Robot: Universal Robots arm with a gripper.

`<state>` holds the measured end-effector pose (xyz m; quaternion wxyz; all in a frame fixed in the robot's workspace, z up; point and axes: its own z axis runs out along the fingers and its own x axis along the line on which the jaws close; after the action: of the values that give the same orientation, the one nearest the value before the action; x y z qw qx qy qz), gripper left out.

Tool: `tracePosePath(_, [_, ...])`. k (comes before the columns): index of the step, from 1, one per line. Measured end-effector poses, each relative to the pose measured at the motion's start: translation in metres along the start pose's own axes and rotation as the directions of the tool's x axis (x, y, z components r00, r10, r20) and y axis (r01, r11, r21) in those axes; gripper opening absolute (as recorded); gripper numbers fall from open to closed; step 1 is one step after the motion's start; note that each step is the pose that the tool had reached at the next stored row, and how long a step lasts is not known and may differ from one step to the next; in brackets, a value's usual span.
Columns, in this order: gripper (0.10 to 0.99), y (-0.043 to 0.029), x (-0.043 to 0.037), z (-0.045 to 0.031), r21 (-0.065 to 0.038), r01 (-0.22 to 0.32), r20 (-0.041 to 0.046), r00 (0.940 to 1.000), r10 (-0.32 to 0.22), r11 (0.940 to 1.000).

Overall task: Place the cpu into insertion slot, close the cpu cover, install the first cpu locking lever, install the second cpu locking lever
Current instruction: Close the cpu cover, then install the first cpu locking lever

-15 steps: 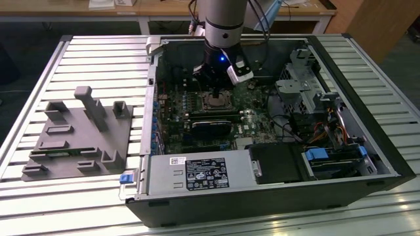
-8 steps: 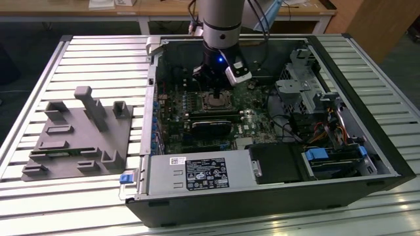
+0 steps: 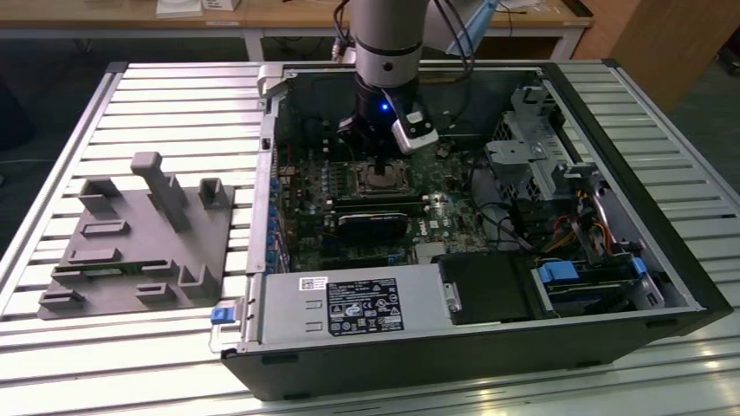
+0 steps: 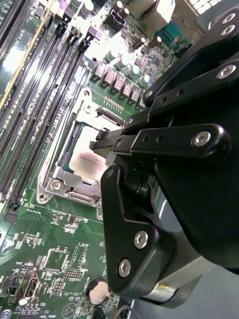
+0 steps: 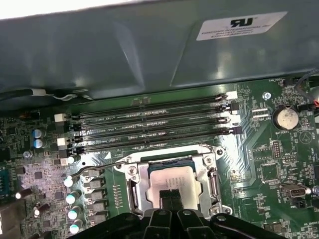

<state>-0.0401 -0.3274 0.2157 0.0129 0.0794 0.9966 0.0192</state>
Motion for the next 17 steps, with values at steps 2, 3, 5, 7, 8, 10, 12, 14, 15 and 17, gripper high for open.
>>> tracePosePath(2, [0.106,0.0,0.0,0.0003,0.0,0.0,0.0,1.0,0.0,1.0])
tracePosePath(3, [0.106,0.0,0.0,0.0004,0.0,0.0,0.0,1.0,0.0,1.0])
tracePosePath(5, [0.106,0.0,-0.0003,0.0005,0.0,0.0,0.0,1.0,0.0,1.0])
tracePosePath(7, [0.106,0.0001,-0.001,0.0006,0.0,0.0,0.0001,1.0,0.0,1.0])
tracePosePath(8, [0.106,0.0002,-0.0011,0.0006,0.0,0.0,0.0,1.0,0.0,1.0])
tracePosePath(10, [0.106,0.0004,-0.0027,0.0006,0.0,0.0,0.0,1.0,0.0,1.0])
tracePosePath(12, [0.106,0.0004,-0.0029,0.0006,0.0,0.0,0.0,1.0,0.0,1.0])
tracePosePath(14, [0.106,0.0005,-0.003,0.0006,0.0,0.0,0.0,1.0,0.0,1.0])
tracePosePath(15, [0.106,0.0005,-0.0031,0.0006,0.0,0.0,0.0001,1.0,0.0,1.0])
tracePosePath(17, [0.106,0.0005,-0.0032,0.0006,0.0,0.0,0.0,1.0,0.0,1.0])
